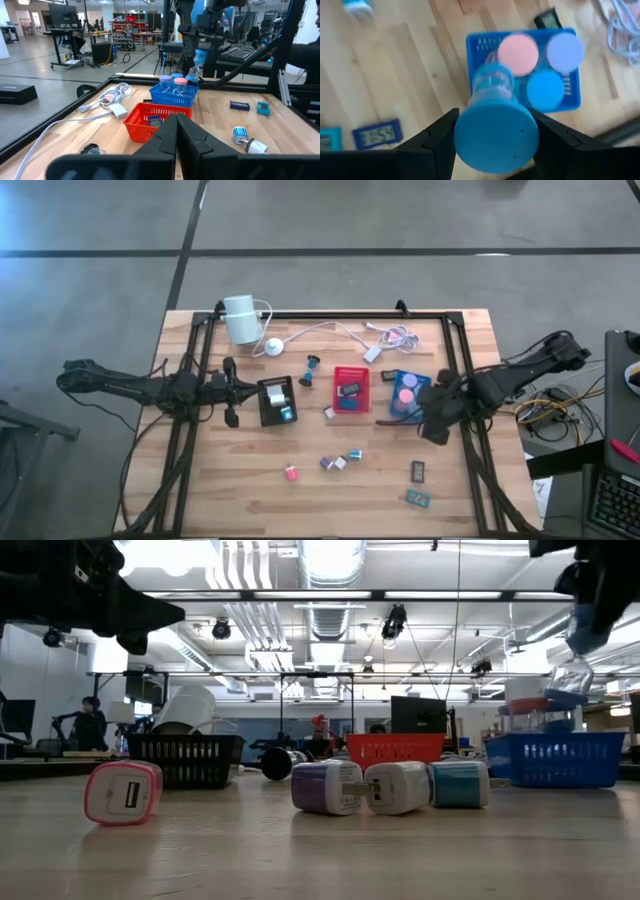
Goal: Pick & Place Office items
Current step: Put the light blue hourglass into the blue bin
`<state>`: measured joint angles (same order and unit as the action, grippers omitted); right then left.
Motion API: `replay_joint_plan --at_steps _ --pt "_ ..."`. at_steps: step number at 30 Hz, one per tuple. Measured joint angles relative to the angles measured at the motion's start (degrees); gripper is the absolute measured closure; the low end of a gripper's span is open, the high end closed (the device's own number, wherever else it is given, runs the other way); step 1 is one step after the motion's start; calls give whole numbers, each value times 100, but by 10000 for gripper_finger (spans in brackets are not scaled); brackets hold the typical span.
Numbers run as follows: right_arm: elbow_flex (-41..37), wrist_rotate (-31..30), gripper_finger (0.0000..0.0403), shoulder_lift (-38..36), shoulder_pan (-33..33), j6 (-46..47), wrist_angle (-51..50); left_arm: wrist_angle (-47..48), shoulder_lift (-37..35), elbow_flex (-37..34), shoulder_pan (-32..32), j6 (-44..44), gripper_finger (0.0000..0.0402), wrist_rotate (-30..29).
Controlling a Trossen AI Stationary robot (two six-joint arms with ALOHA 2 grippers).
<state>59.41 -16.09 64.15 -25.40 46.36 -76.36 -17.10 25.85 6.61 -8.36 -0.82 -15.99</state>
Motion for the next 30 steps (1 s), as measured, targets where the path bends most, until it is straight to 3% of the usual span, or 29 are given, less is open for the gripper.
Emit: replay_joint_plan --at_steps 19,30 --pt "-190 -209 209 819 2 404 -77 0 0 -20 0 -2 393 0" --pt "-194 -160 209 904 2 382 30 2 0 -20 2 -2 389 2"
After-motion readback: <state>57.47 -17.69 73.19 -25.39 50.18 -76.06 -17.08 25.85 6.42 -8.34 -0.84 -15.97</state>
